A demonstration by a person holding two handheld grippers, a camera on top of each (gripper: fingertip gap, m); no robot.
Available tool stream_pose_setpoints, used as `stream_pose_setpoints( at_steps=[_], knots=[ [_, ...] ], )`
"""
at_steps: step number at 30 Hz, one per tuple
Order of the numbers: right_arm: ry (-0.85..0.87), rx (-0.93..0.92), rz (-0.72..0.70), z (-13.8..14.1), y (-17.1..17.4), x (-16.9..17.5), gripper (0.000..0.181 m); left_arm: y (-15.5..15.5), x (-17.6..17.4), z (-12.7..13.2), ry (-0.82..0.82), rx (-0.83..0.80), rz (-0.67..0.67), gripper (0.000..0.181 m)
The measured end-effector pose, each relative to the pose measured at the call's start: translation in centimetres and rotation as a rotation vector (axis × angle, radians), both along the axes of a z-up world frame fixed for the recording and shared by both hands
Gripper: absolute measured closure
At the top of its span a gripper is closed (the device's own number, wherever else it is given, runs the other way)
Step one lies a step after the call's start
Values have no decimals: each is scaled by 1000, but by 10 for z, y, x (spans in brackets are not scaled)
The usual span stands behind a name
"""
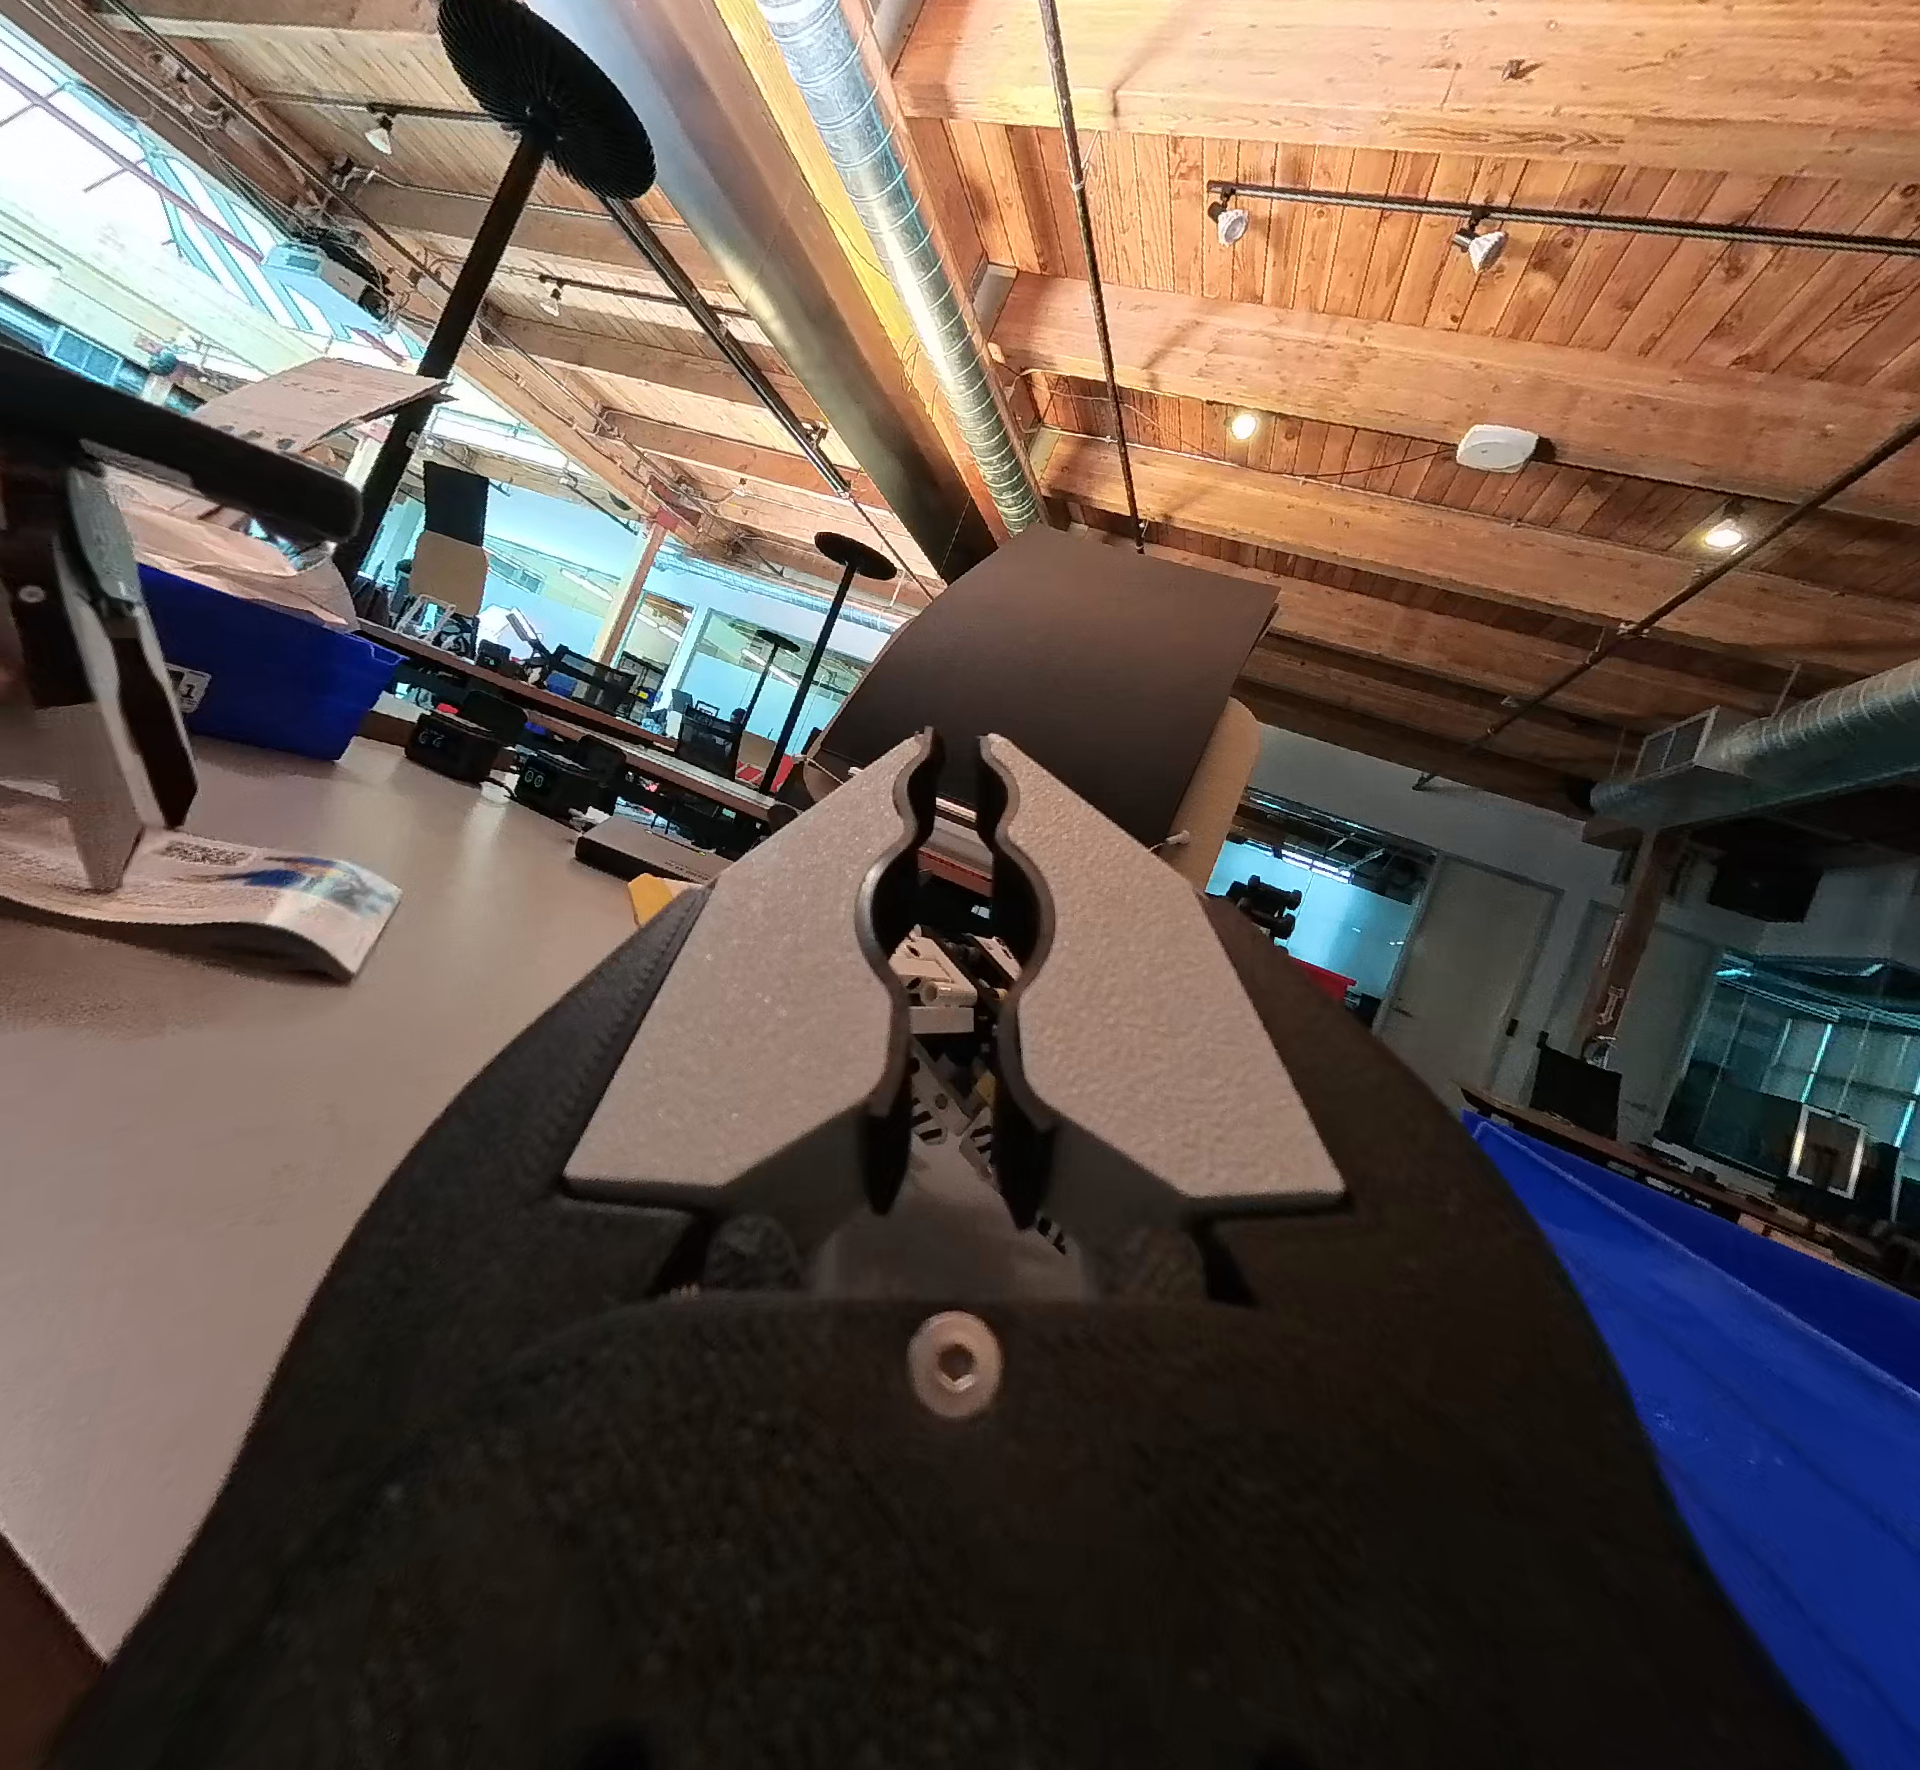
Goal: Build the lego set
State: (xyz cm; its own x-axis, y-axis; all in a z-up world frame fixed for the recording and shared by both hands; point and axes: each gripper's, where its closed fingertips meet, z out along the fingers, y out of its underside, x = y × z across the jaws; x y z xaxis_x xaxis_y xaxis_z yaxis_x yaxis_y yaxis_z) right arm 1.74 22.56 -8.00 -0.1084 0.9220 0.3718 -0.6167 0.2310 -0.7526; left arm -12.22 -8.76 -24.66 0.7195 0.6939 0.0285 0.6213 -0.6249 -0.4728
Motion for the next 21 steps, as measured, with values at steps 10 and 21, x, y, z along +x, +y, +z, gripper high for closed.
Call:
stream_pose_setpoints(
  at_steps=[10,21],
  knots=[
    [-16,-23,12,0,3,-1,175,25,64,7,134,23,-239,64],
    [-35,25,-40,-4,-2,-6,176,-20,150,31,663,2,-748,74]
  ],
)
